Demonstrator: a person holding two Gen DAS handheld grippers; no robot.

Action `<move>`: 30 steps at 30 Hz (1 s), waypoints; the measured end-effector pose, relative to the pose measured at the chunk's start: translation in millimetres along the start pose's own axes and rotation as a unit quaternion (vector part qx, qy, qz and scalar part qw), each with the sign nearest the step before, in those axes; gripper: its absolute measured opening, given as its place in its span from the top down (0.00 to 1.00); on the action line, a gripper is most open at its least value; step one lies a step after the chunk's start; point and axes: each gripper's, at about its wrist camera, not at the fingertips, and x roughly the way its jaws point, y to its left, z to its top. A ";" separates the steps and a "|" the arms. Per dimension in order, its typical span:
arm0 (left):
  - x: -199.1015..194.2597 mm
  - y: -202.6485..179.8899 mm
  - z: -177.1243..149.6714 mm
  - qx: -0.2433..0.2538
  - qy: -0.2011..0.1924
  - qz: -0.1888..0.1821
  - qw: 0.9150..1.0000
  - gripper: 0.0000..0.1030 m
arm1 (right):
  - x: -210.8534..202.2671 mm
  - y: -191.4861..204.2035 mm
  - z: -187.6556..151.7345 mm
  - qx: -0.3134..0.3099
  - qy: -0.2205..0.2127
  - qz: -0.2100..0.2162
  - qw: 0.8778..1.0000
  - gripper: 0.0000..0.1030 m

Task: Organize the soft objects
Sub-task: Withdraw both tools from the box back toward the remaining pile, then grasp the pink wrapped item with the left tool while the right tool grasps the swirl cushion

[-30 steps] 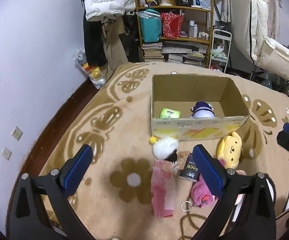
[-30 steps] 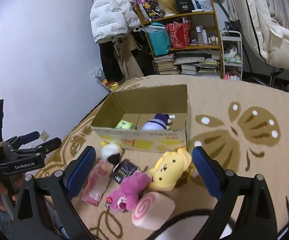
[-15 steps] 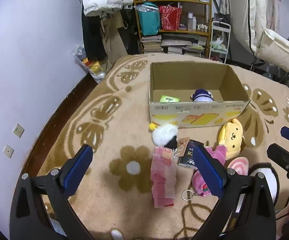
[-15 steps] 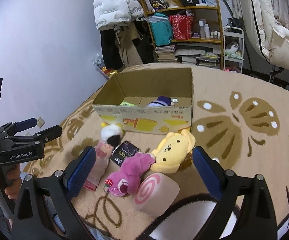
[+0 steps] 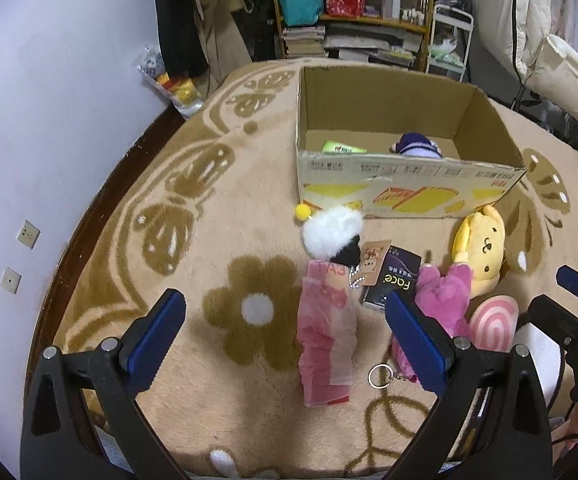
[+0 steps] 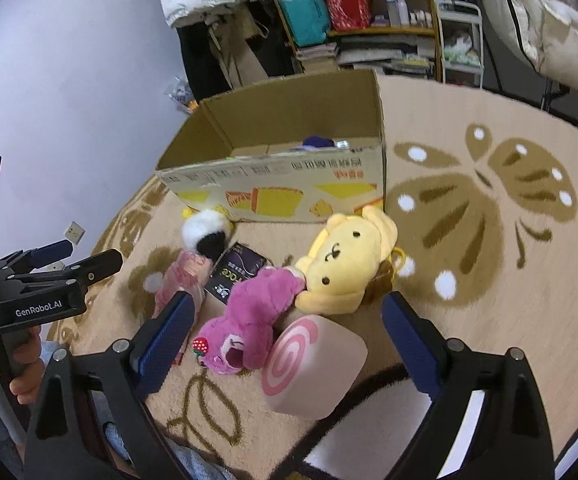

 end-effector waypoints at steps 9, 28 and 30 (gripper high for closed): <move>28.9 -7.8 1.9 0.008 0.046 0.012 0.999 0.04 | 24.6 -12.7 -5.1 0.033 0.051 -0.002 0.998 0.17; 79.0 -12.3 -8.1 0.001 0.132 0.016 0.991 0.04 | 61.2 -32.4 -17.0 0.073 0.119 0.003 0.990 0.22; 83.5 -12.5 -9.3 0.005 0.138 0.021 0.990 0.04 | 65.5 -36.7 -18.1 0.083 0.127 0.004 0.988 0.22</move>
